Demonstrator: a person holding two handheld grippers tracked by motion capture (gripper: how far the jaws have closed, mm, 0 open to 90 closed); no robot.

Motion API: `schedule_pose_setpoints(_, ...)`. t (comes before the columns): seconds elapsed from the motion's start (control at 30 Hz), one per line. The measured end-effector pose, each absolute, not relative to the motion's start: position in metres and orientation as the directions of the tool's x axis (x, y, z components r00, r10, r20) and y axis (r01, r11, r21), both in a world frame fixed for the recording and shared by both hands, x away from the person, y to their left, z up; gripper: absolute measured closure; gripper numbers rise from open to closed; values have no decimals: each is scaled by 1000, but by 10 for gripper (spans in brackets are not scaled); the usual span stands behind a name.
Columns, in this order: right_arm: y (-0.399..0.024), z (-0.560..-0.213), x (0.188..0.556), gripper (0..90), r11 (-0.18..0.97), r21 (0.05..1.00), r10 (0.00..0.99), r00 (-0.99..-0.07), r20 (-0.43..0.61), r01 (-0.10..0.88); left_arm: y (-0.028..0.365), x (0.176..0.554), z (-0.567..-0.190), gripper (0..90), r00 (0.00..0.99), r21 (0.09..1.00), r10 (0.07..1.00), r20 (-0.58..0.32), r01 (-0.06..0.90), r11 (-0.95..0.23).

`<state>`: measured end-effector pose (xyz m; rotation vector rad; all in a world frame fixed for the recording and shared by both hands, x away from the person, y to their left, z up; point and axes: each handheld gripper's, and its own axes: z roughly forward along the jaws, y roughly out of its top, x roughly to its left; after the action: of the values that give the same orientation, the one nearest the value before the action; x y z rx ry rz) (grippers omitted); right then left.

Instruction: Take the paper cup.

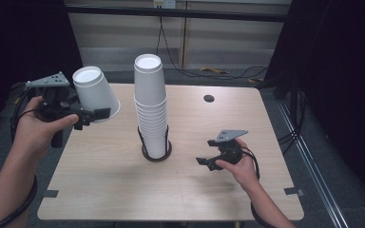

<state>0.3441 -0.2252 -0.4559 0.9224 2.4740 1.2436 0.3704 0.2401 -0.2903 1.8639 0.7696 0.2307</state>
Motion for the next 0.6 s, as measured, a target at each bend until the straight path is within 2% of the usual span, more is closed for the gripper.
schedule_pose_setpoints(0.6,-225,-447,334,137,437,797,613,-786,75,417,229,353,-333,114,781,857,592,-200,432,-280)
